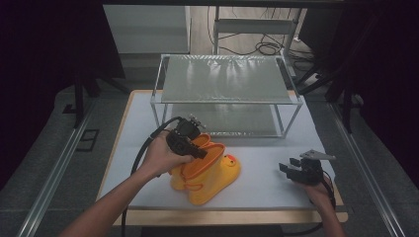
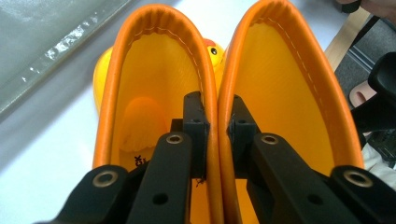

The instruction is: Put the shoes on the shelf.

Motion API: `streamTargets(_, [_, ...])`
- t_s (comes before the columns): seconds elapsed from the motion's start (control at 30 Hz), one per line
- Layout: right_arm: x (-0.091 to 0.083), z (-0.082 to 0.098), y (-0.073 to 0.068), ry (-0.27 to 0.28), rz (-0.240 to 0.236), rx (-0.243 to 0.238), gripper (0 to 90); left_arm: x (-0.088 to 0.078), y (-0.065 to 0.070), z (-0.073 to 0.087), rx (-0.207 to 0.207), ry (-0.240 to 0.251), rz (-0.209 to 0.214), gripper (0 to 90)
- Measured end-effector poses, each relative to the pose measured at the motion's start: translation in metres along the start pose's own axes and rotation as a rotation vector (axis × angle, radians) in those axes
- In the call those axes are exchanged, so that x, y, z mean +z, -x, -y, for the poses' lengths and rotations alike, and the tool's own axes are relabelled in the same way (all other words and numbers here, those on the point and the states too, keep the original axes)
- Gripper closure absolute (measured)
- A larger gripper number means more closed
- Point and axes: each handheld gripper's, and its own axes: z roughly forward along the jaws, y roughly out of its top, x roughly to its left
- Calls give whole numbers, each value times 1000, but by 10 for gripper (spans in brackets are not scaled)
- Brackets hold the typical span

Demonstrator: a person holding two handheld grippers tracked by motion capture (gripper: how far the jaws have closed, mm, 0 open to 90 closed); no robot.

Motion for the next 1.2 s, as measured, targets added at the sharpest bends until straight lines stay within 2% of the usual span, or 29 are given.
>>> streamTargets(0.13, [-1, 0, 1, 3, 2, 2, 438, -1, 0, -3, 5, 1, 8, 818])
streamTargets(0.23, [-2, 0, 2, 7, 4, 6, 438, -4, 0, -7, 8, 2, 34, 819])
streamTargets(0.4, [-3, 0, 5, 17, 7, 13, 439, -17, 4, -15, 11, 27, 89, 817])
streamTargets(0.53, [-3, 0, 5, 15, 10, 12, 439, -28, 10, -21, 24, 43, 112, 817])
streamTargets(0.8, [-6, 0, 6, 25, 9, 27, 439, -50, 23, -43, 63, 56, 85, 815])
streamTargets(1.0, [-8, -1, 8, 35, 12, 34, 441, -82, 31, -65, 74, 96, 73, 815])
streamTargets(1.2, [-10, -2, 8, 46, 13, 38, 441, -112, 39, -92, 82, 136, 82, 816])
